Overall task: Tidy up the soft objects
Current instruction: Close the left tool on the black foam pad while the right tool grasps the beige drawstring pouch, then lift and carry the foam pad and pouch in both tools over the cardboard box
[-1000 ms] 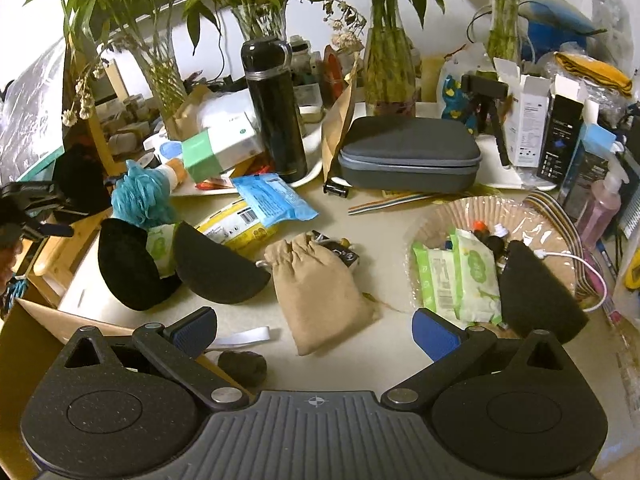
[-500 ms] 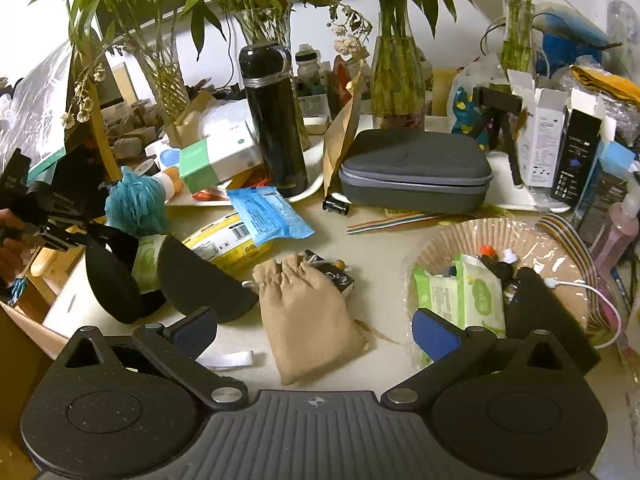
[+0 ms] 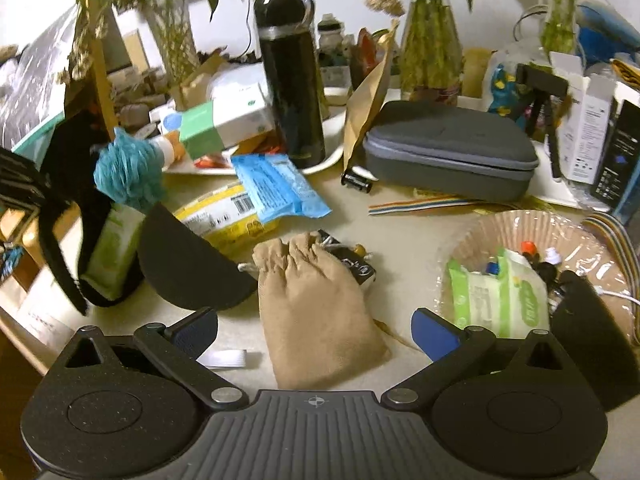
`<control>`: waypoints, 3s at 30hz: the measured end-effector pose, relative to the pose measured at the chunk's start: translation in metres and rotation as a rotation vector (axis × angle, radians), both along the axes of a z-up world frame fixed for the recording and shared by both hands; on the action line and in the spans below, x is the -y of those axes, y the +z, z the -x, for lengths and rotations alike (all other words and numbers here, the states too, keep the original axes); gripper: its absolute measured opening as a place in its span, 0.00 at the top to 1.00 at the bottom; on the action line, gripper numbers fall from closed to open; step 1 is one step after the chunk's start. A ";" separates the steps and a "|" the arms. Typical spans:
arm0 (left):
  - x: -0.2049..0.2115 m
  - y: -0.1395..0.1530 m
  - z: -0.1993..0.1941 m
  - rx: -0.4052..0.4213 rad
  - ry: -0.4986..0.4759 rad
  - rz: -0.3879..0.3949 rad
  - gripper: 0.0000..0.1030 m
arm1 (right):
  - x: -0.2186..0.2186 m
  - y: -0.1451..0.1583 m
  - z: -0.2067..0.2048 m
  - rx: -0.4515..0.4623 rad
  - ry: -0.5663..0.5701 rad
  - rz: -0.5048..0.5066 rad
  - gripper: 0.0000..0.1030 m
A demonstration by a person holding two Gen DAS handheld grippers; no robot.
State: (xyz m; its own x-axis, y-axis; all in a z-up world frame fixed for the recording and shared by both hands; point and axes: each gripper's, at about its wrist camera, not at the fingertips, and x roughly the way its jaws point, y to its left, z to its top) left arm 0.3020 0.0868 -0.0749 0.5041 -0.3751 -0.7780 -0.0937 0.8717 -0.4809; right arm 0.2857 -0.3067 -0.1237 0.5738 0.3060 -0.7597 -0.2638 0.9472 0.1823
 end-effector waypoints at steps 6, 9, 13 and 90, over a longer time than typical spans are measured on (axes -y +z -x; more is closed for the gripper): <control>0.006 0.016 0.012 0.078 -0.017 -0.071 0.83 | -0.015 -0.022 -0.012 -0.033 0.020 0.015 0.16; 0.006 0.028 0.019 0.130 -0.032 -0.089 0.84 | -0.024 -0.030 -0.017 -0.048 0.035 0.023 0.23; 0.010 0.049 0.027 0.209 -0.053 -0.138 0.84 | -0.038 -0.042 -0.023 -0.066 0.059 0.069 0.40; 0.113 0.115 0.183 0.149 -0.408 -0.411 0.84 | -0.084 0.127 0.155 -0.118 0.312 0.052 0.97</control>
